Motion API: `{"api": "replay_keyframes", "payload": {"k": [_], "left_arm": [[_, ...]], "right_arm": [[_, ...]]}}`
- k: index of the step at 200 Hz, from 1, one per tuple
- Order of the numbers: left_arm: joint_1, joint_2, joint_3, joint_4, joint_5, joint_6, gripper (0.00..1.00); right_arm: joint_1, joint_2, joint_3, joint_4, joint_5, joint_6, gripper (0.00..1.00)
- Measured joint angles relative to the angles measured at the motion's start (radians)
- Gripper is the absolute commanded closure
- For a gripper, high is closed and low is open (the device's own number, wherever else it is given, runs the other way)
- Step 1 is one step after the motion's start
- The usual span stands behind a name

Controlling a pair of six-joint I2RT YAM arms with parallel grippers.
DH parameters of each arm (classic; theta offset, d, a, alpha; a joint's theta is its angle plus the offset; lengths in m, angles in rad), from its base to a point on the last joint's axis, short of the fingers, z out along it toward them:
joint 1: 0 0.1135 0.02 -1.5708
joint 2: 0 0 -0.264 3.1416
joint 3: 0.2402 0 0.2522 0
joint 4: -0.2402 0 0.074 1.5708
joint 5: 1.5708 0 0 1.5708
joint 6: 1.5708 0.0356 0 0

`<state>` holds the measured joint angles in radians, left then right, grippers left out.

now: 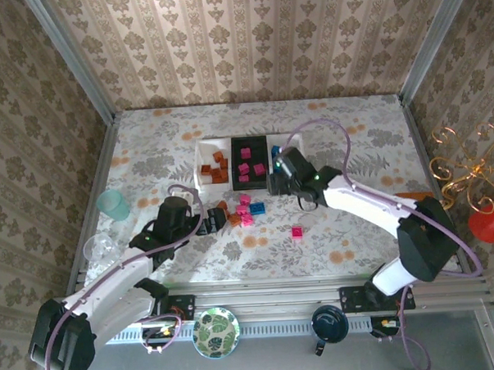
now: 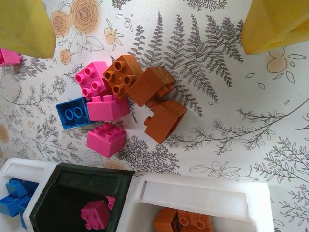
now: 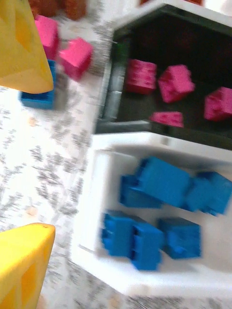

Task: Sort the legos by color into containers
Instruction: Pick up the lego from the bottom-center of the table.

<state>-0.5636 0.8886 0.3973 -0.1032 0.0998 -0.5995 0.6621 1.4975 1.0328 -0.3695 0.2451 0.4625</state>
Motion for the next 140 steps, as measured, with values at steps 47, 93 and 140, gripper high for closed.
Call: {"api": "replay_keyframes", "payload": {"k": [47,93,140], "left_arm": [[0.000,0.020,0.000,0.008,0.003,0.000,0.00],[0.000,0.060,0.000,0.034,0.007,0.000,0.00],[0.000,0.074,0.000,0.044,0.010,0.000,0.00]], "right_arm": [[0.103,-0.051,-0.232,-0.036,0.003,0.114,0.27],[0.171,-0.036,-0.309,-0.061,-0.010,0.199,0.32],[0.190,0.014,-0.306,-0.048,-0.006,0.223,0.54]]}}
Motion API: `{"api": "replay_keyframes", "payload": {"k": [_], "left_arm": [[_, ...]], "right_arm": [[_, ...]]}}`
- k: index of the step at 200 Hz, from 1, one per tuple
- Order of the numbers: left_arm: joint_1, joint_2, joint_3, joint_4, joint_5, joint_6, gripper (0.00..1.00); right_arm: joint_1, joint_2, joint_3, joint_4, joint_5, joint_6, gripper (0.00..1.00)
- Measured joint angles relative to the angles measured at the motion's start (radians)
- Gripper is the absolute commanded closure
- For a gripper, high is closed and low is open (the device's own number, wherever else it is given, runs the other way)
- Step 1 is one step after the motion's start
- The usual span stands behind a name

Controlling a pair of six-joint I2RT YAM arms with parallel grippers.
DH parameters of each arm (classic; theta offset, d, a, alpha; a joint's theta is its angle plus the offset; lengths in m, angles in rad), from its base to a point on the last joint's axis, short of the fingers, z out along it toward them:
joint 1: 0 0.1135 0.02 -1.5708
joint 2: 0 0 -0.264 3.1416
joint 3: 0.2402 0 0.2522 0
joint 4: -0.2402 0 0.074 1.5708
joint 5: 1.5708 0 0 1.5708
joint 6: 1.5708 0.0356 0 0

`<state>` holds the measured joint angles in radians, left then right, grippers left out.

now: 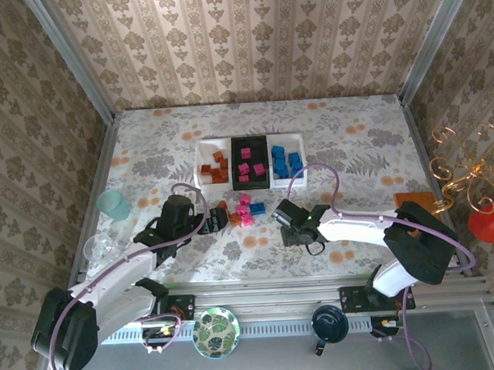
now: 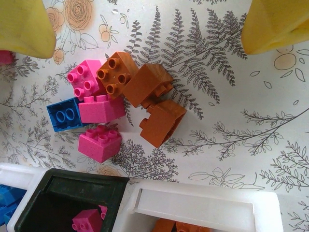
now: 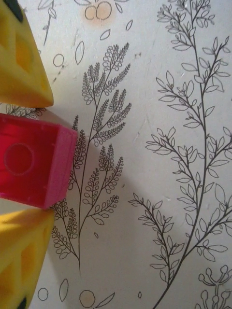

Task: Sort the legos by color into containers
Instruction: Pick up the lego from the bottom-center of the table, then place the lego in the container.

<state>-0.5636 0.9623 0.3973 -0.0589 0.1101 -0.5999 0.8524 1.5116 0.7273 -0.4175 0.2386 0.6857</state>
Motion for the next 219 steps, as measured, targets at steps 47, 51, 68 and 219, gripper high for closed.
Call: {"api": "replay_keyframes", "payload": {"k": [47,51,68,219], "left_arm": [[0.000,-0.001,0.000,0.000,0.000,0.000,0.00],[0.000,-0.001,0.000,0.000,0.000,0.000,0.00],[0.000,-0.001,0.000,0.000,0.000,0.000,0.00],[-0.005,-0.089,0.000,-0.081,-0.002,-0.006,0.10]], "right_arm": [[0.006,-0.016,0.001,0.017,-0.011,-0.032,0.68],[0.006,-0.023,0.002,0.020,-0.015,-0.037,0.69],[0.008,-0.053,0.027,0.025,-0.029,-0.072,0.69],[-0.207,0.529,0.870,0.092,-0.027,-0.241,0.58]]}}
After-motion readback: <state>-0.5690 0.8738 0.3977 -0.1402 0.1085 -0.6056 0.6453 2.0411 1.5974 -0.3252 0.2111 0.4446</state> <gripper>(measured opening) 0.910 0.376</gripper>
